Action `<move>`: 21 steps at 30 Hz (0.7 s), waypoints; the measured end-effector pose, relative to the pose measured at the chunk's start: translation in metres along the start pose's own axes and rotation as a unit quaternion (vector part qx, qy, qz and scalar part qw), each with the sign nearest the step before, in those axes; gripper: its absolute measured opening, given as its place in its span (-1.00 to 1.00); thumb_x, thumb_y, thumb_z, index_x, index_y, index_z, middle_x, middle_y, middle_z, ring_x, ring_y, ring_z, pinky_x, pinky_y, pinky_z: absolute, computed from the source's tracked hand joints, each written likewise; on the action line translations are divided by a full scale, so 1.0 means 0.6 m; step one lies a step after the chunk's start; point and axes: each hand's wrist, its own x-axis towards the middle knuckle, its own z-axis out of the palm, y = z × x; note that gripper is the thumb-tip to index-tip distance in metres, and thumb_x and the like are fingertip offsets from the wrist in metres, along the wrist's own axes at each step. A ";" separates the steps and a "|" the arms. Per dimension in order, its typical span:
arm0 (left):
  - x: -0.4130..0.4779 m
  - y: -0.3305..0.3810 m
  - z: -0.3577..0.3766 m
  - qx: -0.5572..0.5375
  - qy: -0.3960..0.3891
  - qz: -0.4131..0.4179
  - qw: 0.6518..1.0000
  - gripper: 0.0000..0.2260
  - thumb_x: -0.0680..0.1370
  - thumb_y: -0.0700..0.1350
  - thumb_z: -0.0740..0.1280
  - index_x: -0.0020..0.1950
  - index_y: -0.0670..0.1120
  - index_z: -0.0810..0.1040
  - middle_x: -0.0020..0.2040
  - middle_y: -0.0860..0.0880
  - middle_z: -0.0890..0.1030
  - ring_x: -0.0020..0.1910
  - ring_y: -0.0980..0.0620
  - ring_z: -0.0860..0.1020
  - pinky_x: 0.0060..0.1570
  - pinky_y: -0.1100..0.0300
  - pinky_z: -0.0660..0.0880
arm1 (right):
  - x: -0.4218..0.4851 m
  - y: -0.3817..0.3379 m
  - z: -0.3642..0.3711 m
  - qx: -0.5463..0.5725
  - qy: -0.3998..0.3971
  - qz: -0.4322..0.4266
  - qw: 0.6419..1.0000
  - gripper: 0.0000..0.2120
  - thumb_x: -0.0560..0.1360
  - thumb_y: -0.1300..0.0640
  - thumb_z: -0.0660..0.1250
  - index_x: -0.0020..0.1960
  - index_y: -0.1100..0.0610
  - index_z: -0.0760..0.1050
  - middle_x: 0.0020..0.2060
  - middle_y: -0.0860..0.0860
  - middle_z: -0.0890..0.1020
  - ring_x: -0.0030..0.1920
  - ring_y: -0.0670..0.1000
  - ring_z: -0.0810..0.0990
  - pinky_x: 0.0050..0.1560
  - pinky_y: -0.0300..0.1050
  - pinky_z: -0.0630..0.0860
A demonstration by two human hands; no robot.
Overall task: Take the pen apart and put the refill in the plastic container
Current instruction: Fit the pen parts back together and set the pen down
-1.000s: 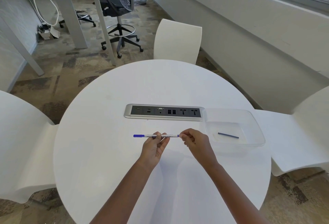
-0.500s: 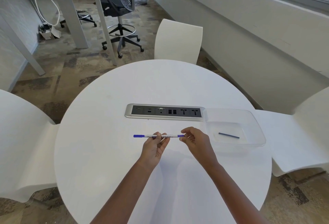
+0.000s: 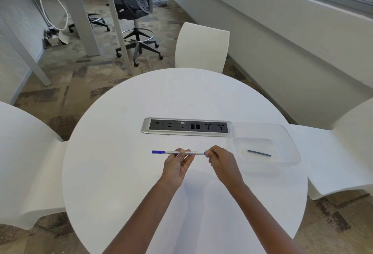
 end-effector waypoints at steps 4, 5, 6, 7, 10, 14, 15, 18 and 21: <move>-0.004 -0.001 0.000 -0.002 -0.002 -0.001 1.000 -0.89 0.57 -0.31 0.22 -0.15 -0.23 0.46 -0.17 -0.20 0.56 -0.19 -0.07 0.57 0.06 0.02 0.46 | -0.002 -0.003 0.002 0.010 -0.023 0.004 1.000 -0.78 0.54 0.24 0.13 -0.17 0.25 0.52 -0.41 -0.07 0.50 -0.31 0.02 0.45 -0.23 -0.11 0.39; -0.005 -0.004 0.001 0.001 -0.008 -0.002 1.000 -0.90 0.56 -0.31 0.23 -0.14 -0.23 0.48 -0.16 -0.20 0.56 -0.20 -0.07 0.59 0.02 0.04 0.51 | -0.003 -0.005 0.003 0.005 -0.030 -0.004 1.000 -0.79 0.54 0.24 0.15 -0.16 0.25 0.53 -0.40 -0.04 0.51 -0.30 0.02 0.46 -0.23 -0.11 0.40; -0.006 -0.006 0.002 0.006 -0.013 -0.001 1.000 -0.92 0.55 -0.32 0.25 -0.13 -0.23 0.49 -0.17 -0.19 0.57 -0.24 -0.06 0.61 -0.05 0.09 0.58 | -0.004 -0.006 0.004 0.000 -0.036 -0.012 0.999 -0.80 0.53 0.22 0.17 -0.15 0.25 0.53 -0.38 -0.01 0.52 -0.29 0.02 0.48 -0.24 -0.12 0.40; -0.007 -0.008 0.003 0.009 -0.016 0.001 1.000 -0.93 0.55 -0.32 0.26 -0.13 -0.23 0.50 -0.18 -0.18 0.57 -0.30 -0.03 0.64 -0.15 0.14 0.63 | -0.005 -0.007 0.006 -0.006 -0.039 -0.019 0.999 -0.82 0.53 0.21 0.19 -0.15 0.24 0.52 -0.37 0.00 0.53 -0.28 0.02 0.49 -0.25 -0.14 0.40; -0.008 -0.012 0.004 0.002 -0.015 0.008 1.000 -0.93 0.55 -0.31 0.27 -0.12 -0.24 0.51 -0.19 -0.18 0.57 -0.42 0.04 0.66 -0.27 0.20 0.63 | -0.007 -0.006 0.009 -0.006 -0.023 -0.038 0.999 -0.93 0.50 0.22 0.26 -0.08 0.18 0.51 -0.30 0.03 0.55 -0.24 0.03 0.51 -0.21 -0.13 0.43; -0.008 -0.010 0.004 0.005 -0.013 0.012 1.000 -0.94 0.54 -0.30 0.27 -0.11 -0.23 0.53 -0.18 -0.17 0.59 -0.41 0.05 0.66 -0.16 0.18 0.54 | -0.009 -0.001 0.006 -0.062 0.021 -0.095 0.993 -0.92 0.48 0.28 0.28 -0.05 0.21 0.53 -0.17 0.11 0.60 -0.16 0.06 0.53 -0.18 -0.18 0.42; -0.008 -0.010 0.004 0.004 -0.013 0.013 1.000 -0.93 0.54 -0.30 0.27 -0.11 -0.23 0.53 -0.18 -0.17 0.59 -0.42 0.05 0.66 -0.17 0.18 0.55 | -0.010 0.000 0.006 -0.085 0.029 -0.112 0.990 -0.92 0.48 0.28 0.27 -0.05 0.23 0.53 -0.16 0.13 0.59 -0.16 0.08 0.53 -0.19 -0.16 0.42; -0.011 -0.012 0.007 0.001 -0.011 0.015 1.000 -0.92 0.54 -0.31 0.26 -0.13 -0.23 0.53 -0.17 -0.18 0.58 -0.42 0.05 0.66 -0.26 0.19 0.63 | -0.009 0.001 0.006 -0.139 0.045 -0.150 0.978 -0.91 0.49 0.28 0.25 -0.06 0.26 0.52 -0.17 0.16 0.57 -0.18 0.12 0.52 -0.23 -0.10 0.42; -0.015 -0.015 0.012 -0.005 -0.020 0.022 1.000 -0.90 0.55 -0.32 0.24 -0.13 -0.23 0.52 -0.17 -0.17 0.57 -0.42 0.05 0.66 -0.23 0.19 0.60 | -0.007 -0.001 0.005 -0.158 0.049 -0.162 0.973 -0.90 0.50 0.28 0.24 -0.07 0.28 0.52 -0.18 0.19 0.57 -0.19 0.16 0.51 -0.25 -0.06 0.41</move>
